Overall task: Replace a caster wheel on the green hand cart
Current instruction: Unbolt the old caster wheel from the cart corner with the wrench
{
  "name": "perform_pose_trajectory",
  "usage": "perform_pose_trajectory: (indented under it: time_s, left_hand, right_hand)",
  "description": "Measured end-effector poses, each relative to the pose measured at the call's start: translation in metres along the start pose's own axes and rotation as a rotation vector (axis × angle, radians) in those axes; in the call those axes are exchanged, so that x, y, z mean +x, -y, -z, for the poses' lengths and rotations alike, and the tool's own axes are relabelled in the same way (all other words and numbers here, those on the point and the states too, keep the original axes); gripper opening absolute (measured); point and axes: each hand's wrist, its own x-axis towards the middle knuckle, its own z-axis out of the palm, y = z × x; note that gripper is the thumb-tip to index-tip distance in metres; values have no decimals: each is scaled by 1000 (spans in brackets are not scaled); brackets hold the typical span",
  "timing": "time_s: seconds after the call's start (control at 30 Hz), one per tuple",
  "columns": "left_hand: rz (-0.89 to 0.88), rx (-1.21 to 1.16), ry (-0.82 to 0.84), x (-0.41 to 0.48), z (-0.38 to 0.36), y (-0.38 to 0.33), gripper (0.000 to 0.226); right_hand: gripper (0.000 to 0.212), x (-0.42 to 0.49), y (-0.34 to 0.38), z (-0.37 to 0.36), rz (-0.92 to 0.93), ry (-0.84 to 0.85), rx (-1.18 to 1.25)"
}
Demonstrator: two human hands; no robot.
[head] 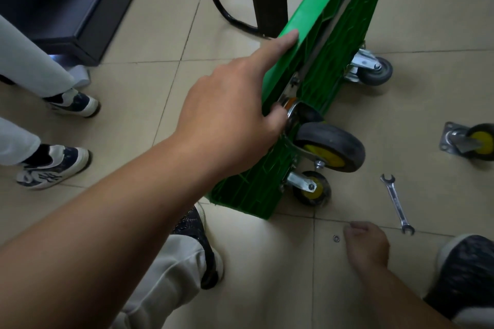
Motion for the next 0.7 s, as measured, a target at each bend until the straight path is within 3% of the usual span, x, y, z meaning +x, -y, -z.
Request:
perform_pose_trajectory:
  time_s: [0.1,0.27,0.37,0.43,0.5,0.57,0.63,0.7]
  left_hand:
    - [-10,18,-16,1,1,-1,80]
    - [-27,0,-32,1,1,0,81]
    - [-30,-4,-36,2,0,2,81]
    - [-35,-10,-35,2,-1,2,81]
    - [-37,-16,-36,2,-2,3,80]
    - [-45,-27,-33,3,-3,3,80]
    - [-28,-58,-12,5,-2,5,81]
    - [-9,-86,23,6,0,8,83]
  right_hand:
    - [8,-4,50,16,142,-13,109]
    - [5,-22,161,57,535,-25,220]
    - [19,-50,216,87,818,43,188]
    - [36,-74,243,105,904,191,219]
    - [46,-94,259,119,964,334,108]
    - [66,-108,264,128,1042,412,-203]
    - [82,-114,261,130,1138,411,-465]
    - [92,-117,257,129,1152,379,-497]
